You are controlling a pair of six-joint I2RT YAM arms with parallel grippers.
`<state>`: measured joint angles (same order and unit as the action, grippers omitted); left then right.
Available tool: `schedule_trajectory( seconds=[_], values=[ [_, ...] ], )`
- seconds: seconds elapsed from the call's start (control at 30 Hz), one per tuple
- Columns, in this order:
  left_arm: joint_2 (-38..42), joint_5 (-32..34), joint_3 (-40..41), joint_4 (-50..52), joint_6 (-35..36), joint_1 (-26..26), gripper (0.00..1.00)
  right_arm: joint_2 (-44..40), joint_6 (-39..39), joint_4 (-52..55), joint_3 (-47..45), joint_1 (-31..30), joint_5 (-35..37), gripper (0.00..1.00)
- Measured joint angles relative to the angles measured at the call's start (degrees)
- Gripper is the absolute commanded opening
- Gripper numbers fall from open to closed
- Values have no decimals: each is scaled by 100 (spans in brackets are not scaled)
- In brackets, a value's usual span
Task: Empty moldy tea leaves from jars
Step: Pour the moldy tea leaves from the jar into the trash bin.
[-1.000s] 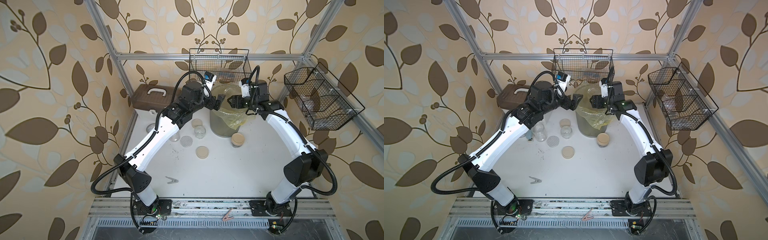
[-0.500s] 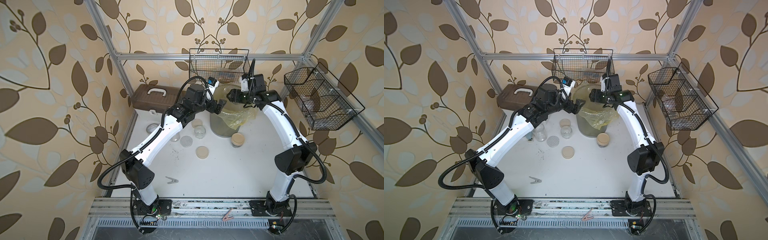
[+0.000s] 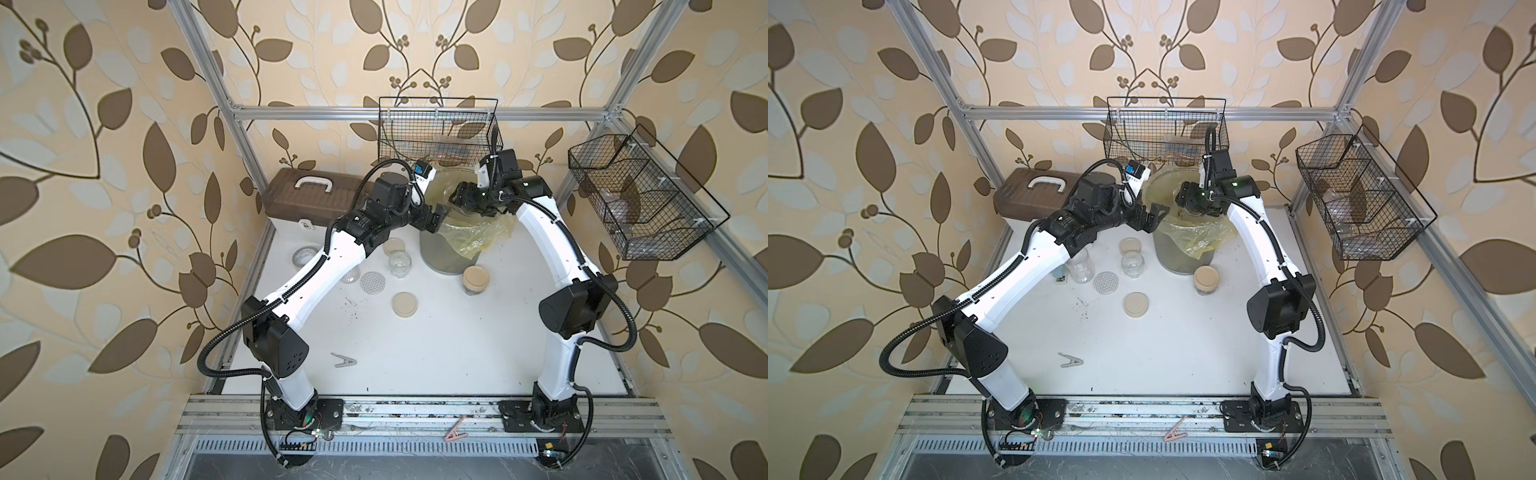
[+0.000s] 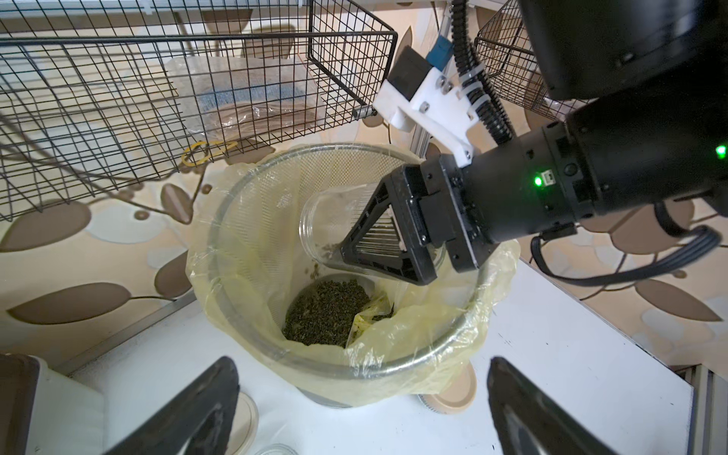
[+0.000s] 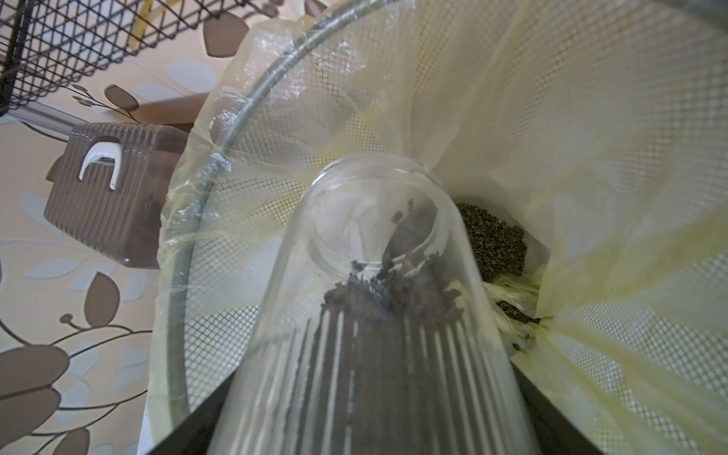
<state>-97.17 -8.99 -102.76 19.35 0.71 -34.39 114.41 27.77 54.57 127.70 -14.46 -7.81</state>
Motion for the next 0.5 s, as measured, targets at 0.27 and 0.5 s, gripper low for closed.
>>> schedule_trajectory(
  seconds=[0.27, 0.5],
  values=[
    [0, -7, 0, -76, -85, 0, 99, -48, 76, -118, -83, 0, -26, 18],
    [0, -37, 0, -76, -83, 2, 99, -374, 118, -236, -262, 0, -76, 18]
  ],
)
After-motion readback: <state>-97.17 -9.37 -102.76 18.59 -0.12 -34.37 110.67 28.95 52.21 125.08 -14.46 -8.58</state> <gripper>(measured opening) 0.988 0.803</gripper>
